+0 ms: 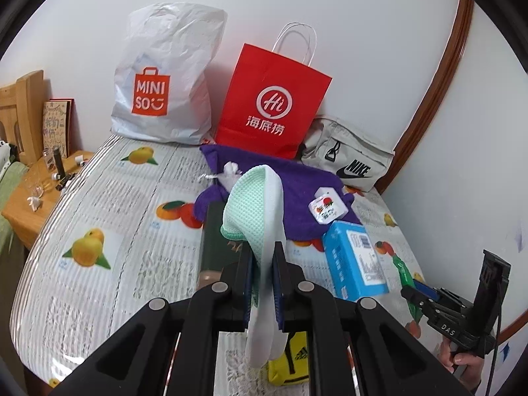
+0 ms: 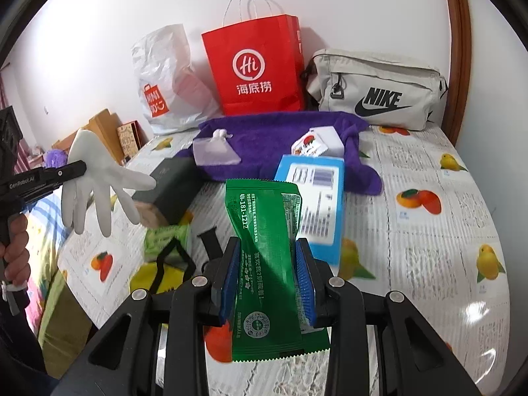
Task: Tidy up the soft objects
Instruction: 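Carry the glove with the left gripper while the right carries the packet over the purple towel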
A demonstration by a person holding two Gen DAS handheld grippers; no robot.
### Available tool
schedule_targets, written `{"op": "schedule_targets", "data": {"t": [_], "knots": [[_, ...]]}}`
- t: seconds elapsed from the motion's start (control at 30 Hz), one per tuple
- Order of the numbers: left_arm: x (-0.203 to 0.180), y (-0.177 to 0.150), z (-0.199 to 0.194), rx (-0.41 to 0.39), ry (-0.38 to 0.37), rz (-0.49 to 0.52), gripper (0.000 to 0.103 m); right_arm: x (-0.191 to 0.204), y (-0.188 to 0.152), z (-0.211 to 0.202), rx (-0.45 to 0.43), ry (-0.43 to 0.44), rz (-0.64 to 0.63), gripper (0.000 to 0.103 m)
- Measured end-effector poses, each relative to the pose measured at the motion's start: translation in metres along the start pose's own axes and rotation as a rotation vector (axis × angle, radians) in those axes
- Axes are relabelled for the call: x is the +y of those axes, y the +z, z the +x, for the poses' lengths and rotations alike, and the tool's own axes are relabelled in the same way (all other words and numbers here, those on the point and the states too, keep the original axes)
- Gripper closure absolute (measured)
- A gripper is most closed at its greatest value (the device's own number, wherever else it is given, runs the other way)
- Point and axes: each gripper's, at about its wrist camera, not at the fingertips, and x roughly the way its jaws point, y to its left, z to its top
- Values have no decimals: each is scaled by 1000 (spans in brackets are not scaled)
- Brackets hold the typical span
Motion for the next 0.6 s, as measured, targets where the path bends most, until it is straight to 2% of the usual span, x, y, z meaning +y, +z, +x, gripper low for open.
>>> {"op": "schedule_targets", "data": {"t": [0.6], "knots": [[-15,58,54,36,-13,22,92,-12,82,46,-22,13,6,70]]}}
